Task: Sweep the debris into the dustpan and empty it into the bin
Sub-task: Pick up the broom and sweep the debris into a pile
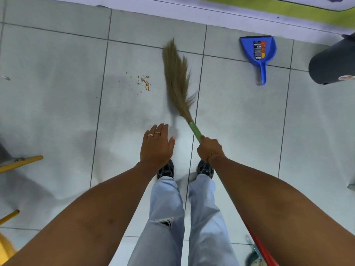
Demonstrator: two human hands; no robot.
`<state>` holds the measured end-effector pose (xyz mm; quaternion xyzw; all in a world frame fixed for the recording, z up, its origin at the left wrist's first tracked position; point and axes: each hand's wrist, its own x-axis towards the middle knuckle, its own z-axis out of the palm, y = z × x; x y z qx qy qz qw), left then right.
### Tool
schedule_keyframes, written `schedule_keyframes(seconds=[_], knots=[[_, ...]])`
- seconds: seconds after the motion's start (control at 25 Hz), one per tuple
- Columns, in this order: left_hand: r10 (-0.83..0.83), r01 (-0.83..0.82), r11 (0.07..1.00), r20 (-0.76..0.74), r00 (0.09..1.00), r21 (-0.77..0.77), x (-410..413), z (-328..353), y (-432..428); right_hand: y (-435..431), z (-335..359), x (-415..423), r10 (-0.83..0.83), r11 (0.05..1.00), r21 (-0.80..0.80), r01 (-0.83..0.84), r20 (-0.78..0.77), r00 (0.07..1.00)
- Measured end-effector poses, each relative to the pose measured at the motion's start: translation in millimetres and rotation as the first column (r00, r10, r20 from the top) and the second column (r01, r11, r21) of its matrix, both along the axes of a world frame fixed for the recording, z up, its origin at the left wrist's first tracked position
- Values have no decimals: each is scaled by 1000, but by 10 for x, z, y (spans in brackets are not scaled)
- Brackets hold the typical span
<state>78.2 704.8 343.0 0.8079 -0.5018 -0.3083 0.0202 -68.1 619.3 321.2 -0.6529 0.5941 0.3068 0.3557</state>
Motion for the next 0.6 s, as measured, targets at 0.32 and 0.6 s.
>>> schedule_keyframes(seconds=[0.32,0.6], knots=[[13,-12,999,32,999,-31,173,50,-71,104,101,153,-68,991,-111,80,107,992],[-5,5,1000,33,999,-10,177,258,-113,-81,294,219,-73,985,-155,77,33,997]])
